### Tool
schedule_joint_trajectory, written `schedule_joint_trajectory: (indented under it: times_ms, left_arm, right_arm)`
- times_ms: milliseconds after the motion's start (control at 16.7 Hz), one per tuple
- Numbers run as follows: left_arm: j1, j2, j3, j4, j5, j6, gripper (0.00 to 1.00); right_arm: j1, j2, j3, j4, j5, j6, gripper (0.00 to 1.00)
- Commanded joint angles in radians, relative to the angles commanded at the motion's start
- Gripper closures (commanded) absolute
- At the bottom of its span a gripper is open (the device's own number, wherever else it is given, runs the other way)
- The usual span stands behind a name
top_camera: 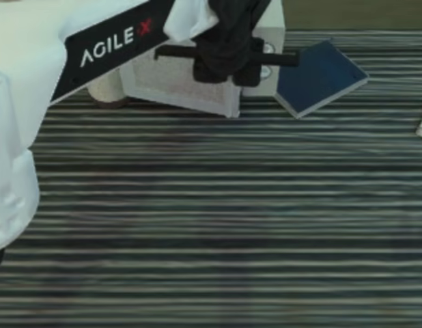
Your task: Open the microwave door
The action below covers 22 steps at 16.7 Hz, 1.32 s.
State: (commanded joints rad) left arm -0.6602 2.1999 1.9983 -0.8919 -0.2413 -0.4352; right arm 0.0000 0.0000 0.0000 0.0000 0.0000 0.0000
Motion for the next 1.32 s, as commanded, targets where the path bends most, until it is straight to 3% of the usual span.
schedule_joint_trajectory:
  times_ms: [660,1320]
  left_arm:
    - [-0.007,-0.001,-0.001,0.003,0.007,-0.002,1.00]
    - [0.011,-0.092,-0.148,0.076,0.047,0.093,1.00]
  right_arm:
    - [0.000,0.000,0.000,0.000,0.000,0.000,0.00]
    - [0.000,0.000,0.000,0.000,0.000,0.000,0.00]
